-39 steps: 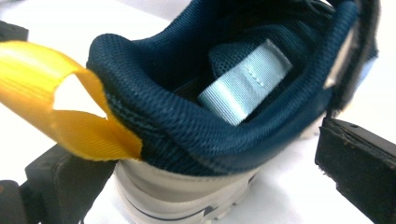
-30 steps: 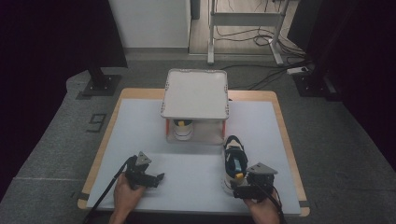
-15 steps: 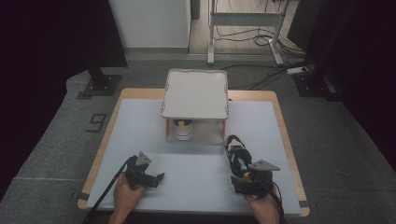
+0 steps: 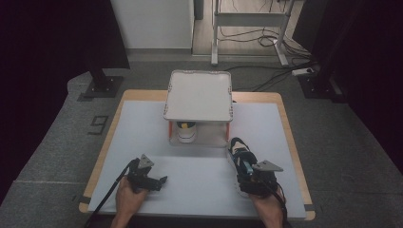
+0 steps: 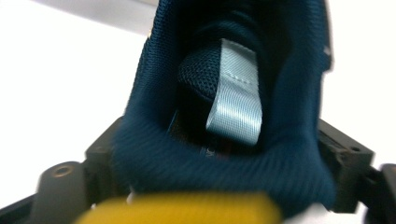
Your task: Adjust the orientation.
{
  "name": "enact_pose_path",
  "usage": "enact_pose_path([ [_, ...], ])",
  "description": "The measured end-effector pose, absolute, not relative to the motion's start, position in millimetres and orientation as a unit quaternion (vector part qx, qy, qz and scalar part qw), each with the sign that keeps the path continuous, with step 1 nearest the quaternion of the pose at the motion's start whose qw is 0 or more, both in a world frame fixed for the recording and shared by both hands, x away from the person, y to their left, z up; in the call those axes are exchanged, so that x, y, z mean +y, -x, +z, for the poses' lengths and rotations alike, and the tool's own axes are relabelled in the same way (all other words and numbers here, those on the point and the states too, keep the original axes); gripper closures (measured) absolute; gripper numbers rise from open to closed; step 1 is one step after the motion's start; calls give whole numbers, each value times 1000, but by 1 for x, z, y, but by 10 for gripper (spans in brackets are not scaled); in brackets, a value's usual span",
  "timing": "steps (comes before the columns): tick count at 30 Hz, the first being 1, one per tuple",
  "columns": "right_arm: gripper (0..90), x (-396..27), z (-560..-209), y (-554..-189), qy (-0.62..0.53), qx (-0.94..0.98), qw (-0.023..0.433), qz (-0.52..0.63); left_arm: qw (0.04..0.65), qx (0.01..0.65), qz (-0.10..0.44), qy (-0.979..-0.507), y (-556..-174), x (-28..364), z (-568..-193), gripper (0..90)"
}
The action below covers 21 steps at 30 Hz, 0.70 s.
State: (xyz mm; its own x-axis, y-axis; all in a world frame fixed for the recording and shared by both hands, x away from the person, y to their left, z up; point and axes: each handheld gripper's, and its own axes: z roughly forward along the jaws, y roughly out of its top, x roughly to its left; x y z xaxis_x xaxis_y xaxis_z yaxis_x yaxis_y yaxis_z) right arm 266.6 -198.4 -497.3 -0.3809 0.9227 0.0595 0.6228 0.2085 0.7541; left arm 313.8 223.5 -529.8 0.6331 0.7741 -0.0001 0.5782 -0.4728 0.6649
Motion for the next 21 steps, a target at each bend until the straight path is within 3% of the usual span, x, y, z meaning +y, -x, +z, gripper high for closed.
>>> enact_pose_path([
  [9, 234, -209, -485, -251, -514, 745, 220, 364, 321, 400, 152, -844, -314, 223, -530, 0],
  [21, 234, -190, -464, -248, -482, 752, 223, 389, 320, 399, 153, -845, -314, 224, -530, 0],
])
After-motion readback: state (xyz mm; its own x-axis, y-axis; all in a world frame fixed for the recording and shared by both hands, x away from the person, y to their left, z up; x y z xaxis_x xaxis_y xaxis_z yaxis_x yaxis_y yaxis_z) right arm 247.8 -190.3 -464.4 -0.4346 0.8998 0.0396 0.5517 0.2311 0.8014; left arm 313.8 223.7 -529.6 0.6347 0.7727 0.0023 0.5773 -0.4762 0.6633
